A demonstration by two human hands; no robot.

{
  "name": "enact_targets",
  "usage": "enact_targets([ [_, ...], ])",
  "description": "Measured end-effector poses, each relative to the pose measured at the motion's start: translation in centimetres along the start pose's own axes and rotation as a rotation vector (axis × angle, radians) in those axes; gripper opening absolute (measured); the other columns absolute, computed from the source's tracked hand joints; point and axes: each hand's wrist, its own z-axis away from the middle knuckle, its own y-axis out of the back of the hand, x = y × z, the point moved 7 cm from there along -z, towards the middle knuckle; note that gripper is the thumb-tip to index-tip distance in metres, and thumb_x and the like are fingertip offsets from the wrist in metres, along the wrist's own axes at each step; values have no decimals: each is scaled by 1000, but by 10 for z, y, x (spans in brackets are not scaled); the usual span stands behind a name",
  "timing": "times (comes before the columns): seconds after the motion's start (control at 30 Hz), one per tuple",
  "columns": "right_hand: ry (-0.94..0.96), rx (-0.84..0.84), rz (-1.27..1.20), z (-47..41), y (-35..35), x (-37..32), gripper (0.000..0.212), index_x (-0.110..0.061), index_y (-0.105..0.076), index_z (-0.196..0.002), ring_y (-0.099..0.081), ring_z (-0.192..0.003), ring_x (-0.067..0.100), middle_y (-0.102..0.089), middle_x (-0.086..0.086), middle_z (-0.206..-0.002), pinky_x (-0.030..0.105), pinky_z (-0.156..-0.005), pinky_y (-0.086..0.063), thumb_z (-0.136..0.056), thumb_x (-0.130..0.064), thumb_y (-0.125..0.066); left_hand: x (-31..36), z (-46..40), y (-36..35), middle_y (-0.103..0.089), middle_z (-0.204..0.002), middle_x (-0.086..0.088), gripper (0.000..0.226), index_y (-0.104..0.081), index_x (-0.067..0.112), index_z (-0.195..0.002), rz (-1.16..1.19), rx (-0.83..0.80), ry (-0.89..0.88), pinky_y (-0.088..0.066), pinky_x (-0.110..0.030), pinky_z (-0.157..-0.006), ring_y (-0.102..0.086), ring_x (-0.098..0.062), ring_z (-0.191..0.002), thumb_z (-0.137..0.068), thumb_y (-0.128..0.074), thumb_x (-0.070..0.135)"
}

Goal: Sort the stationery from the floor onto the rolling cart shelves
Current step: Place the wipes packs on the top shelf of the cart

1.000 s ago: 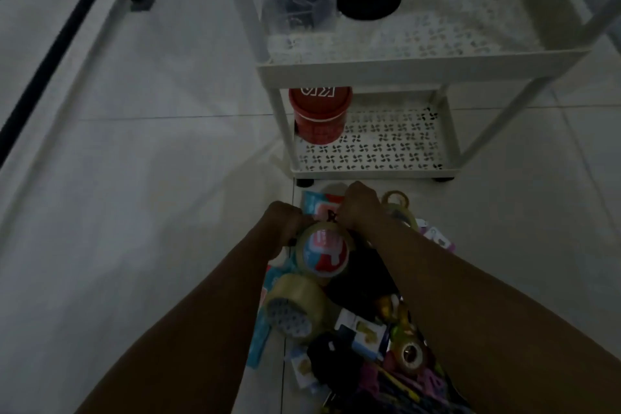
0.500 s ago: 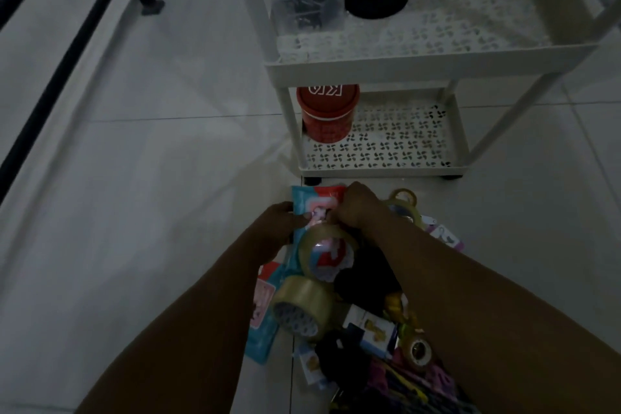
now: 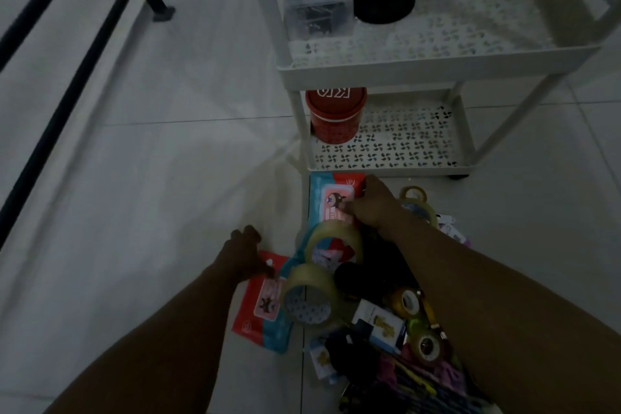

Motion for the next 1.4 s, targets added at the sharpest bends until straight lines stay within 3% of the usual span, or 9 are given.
enact_targets([
  [0.13,14,31,-74,-1,8,0,34,-17,-52,-99,-63,-105,28,-63,13,-115,48,-92,-53,-76,-6,-75,-3,8,-14,-48,-128,-17,93,-31,8,-133,39,47,50,-50,-43,-95,-53,-34,-116,-60,-88,18],
  [0.3,34,45,-193,-3,21,-1,38,-16,-47,-105,-64,-95,22,-63,8,-107,39,-76,-58,-79,-7,-74,-1,11,-17,-61,-114,-11,48,-56,5,-113,88,150,62,-47,-29,-81,-60,-25,-104,-72,-79,16],
  [0.37,72,32,-250,-1,26,-6,37,-19,-48,-104,-65,-88,14,-64,3,-102,27,-61,-57,-80,-8,-74,3,11,-5,-69,-88,-5,24,-68,5,-95,224,240,28,-44,-22,-65,-66,-16,-80,-80,-73,23],
  [0.47,105,-6,-338,2,33,-17,39,-19,-49,-111,-67,-84,10,-65,2,-102,19,-54,-55,-82,-11,-74,21,11,25,-61,-51,6,30,-66,17,-67,612,357,-48,-40,-15,-46,-58,-1,-47,-89,-63,38],
  [0.7,235,-36,-325,15,61,-66,43,-12,-48,-119,-67,-96,21,-65,7,-110,37,-76,-60,-83,-14,-72,82,10,72,-72,-88,-9,37,-66,10,-101,815,391,-212,-57,-39,-74,-71,-24,-77,-99,-45,40],
  [0.9,272,-132,-259,34,98,-106,26,-26,-57,-105,-72,-86,16,-72,0,-99,31,-65,-59,-84,-23,-71,80,30,89,-68,-80,-7,36,-64,9,-92,654,594,-70,-46,-25,-55,-61,-13,-60,-100,-43,37],
  [1.1,121,-312,-179,51,93,-115,18,-24,-62,-101,-72,-82,15,-76,-4,-86,36,-69,-58,-85,-22,-70,133,56,70,-72,-99,-20,32,-67,2,-105,1042,12,-252,-57,-46,-83,-70,-33,-86,-98,-51,29],
  [1.27,90,-149,-150,64,88,-116,9,-22,-62,-92,-69,-77,14,-72,2,-93,28,-59,-55,-87,-18,-68,165,88,46,-71,-106,-18,40,-68,5,-112,1448,-414,-227,-60,-39,-71,-71,-30,-82,-98,-46,36],
  [1.4,69,-52,-127,79,93,-111,9,-19,-65,-81,-66,-56,3,-70,3,-84,15,-43,-48,-86,-13,-67,174,104,31,-71,-109,-15,47,-70,11,-113,1545,-554,-259,-59,-36,-69,-72,-28,-87,-98,-40,44],
])
